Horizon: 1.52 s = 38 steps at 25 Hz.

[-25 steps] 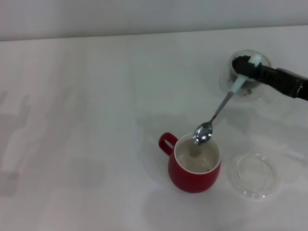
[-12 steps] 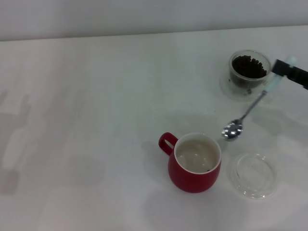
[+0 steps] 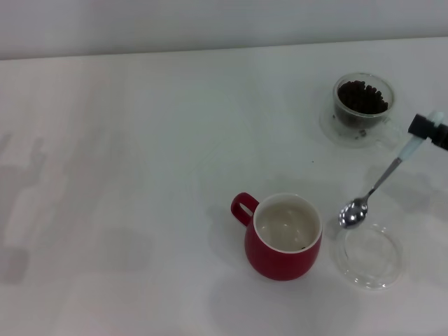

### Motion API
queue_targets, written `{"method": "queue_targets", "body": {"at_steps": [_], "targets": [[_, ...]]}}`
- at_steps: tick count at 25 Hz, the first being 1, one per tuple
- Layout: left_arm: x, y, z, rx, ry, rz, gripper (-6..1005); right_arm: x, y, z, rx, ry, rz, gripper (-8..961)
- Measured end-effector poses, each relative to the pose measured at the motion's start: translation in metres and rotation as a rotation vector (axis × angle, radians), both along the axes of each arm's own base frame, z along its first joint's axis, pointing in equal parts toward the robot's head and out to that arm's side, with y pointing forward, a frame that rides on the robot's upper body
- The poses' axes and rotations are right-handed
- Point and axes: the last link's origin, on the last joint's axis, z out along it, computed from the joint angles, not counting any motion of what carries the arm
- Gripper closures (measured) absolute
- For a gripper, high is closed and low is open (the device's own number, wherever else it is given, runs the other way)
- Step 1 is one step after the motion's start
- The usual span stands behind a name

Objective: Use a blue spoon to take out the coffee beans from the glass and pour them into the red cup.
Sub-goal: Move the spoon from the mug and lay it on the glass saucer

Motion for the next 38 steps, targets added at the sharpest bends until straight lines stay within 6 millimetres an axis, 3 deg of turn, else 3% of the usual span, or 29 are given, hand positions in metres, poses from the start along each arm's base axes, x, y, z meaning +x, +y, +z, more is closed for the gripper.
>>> {"method": "queue_targets", "body": {"at_steps": [12, 26, 38], "targets": [[-0.002, -0.005, -0.002, -0.001, -0.005, 0.008, 348, 0.012, -0.004, -0.016, -0.048, -0.087, -0.048, 748], [-0.002, -0.009, -0.002, 0.002, -0.008, 0.001, 347, 0.040, -0.012, -0.015, -0.074, -0.214, -0.153, 746], [-0.001, -0.007, -0.002, 0.003, -0.007, -0.004, 348, 0.043, -0.007, -0.024, -0.123, -0.156, -0.227, 743]]}}
